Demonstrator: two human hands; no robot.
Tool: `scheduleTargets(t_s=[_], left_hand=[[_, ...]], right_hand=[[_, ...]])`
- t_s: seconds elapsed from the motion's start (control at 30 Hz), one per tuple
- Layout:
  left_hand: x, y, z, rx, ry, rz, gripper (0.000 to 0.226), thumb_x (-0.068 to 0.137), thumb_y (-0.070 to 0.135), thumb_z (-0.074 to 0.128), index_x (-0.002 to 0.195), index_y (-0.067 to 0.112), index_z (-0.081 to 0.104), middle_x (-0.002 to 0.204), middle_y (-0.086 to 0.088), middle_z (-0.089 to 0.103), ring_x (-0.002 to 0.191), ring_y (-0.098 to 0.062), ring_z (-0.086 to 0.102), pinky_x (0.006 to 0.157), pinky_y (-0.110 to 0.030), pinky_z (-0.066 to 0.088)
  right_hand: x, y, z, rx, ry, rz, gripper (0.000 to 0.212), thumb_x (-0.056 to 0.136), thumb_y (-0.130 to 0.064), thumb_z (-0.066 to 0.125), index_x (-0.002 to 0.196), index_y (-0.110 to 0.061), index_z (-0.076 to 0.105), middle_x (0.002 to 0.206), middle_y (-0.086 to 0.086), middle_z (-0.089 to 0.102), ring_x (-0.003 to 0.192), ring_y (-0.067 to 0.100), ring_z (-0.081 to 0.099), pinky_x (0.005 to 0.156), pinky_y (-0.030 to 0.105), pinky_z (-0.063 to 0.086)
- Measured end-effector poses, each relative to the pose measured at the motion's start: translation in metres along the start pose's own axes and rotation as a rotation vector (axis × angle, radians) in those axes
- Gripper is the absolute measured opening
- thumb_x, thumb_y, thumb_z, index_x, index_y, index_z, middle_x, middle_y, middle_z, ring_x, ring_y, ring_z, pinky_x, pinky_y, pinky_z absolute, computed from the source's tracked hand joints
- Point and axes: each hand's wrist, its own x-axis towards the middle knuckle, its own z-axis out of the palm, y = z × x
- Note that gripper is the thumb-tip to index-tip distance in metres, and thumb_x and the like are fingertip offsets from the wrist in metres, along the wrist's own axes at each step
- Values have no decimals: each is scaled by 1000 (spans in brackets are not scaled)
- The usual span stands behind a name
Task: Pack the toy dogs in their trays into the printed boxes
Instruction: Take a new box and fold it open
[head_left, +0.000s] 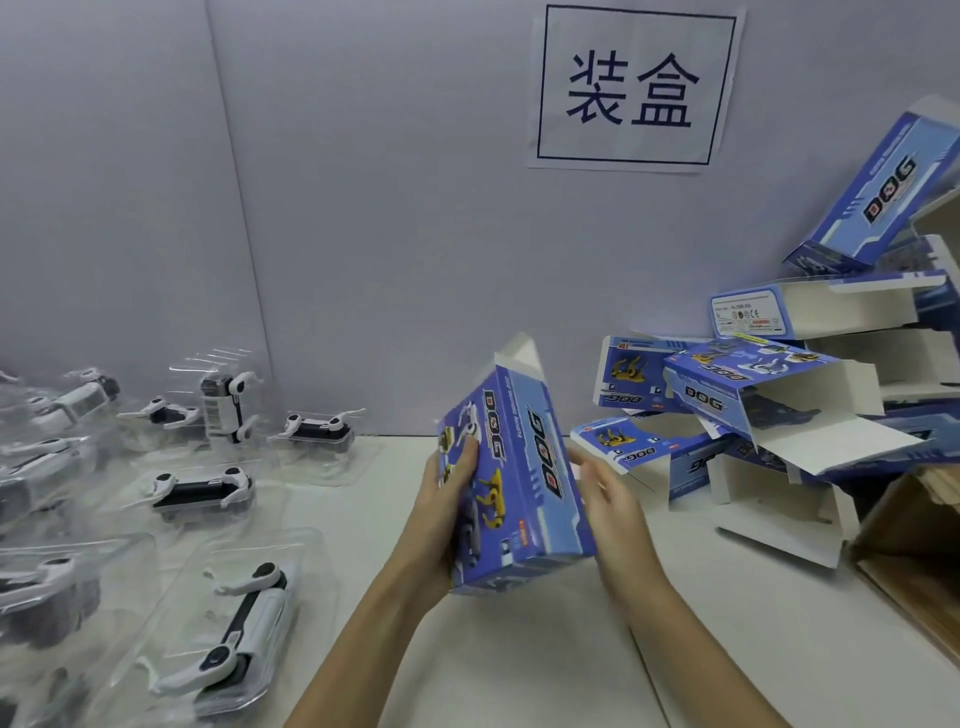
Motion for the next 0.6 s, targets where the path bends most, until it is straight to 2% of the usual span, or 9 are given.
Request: scheduleTargets(t_s=[0.07,0.13,0.23,0.3,0.37,0.43,0.5,0.57,0.6], left_hand=[[0,3,1,20,61,140,61,88,48,78,138,31,48,125,-9,74,107,-38,74,79,-56,63],[1,3,1,86,66,225,68,87,43,80,143,40,42,127,-4,74,105,-31,76,77,-49,64],[-1,4,3,231,71,274,73,85,51,82,141,64,37,133,-3,65,109,-25,75,88,-52,63],[-1,4,0,316,72,355,72,82,52,81,139,64,38,131,-3,62,110,-21,74,83,-44,65],[-1,7,-5,389,25,445,81,81,45,82,143,65,32,128,10,61,109,-13,72,77,-32,64],[-3,11,-9,494,-63,466,97,81,39,84,148,69,20,128,19,56,113,-11,70,76,-30,63],[-5,13,-10,569,-124,436,102,82,36,86,149,71,17,138,12,49,118,-16,67,78,-34,64],[-6,14,-10,613,-122,432,101,81,36,87,148,69,19,139,10,46,117,-15,66,77,-33,64],[-6,14,-11,623,-119,438,101,80,37,88,148,67,20,137,13,46,115,-14,66,75,-32,64]], right_hand=[[4,-6,-8,63,-17,18,40,108,-49,41,139,-32,60,114,6,77,96,23,76,78,39,59],[5,-9,-13,37,-111,-35,49,100,-61,53,147,-47,48,117,0,75,98,18,76,74,29,59],[3,-6,-12,-172,-186,-155,80,88,-55,76,149,-69,27,120,-24,66,109,7,72,72,28,63],[2,0,-13,-245,-206,-189,95,84,-46,85,151,-69,21,129,-21,59,113,7,69,75,34,65],[1,1,-17,-307,-252,-169,109,76,-46,91,154,-62,18,132,-16,59,115,7,68,80,35,65],[2,-3,-24,-372,-321,-150,126,65,-50,95,159,-56,12,128,-20,65,112,4,69,79,29,64],[5,-10,-33,-436,-341,-169,137,61,-53,97,158,-61,1,123,-27,68,111,3,70,81,25,62],[7,-19,-40,-479,-329,-217,134,61,-63,94,154,-68,-2,120,-27,70,112,1,69,88,24,56],[7,-22,-41,-477,-315,-241,127,64,-67,90,155,-68,1,118,-22,73,111,-2,69,87,22,55]])
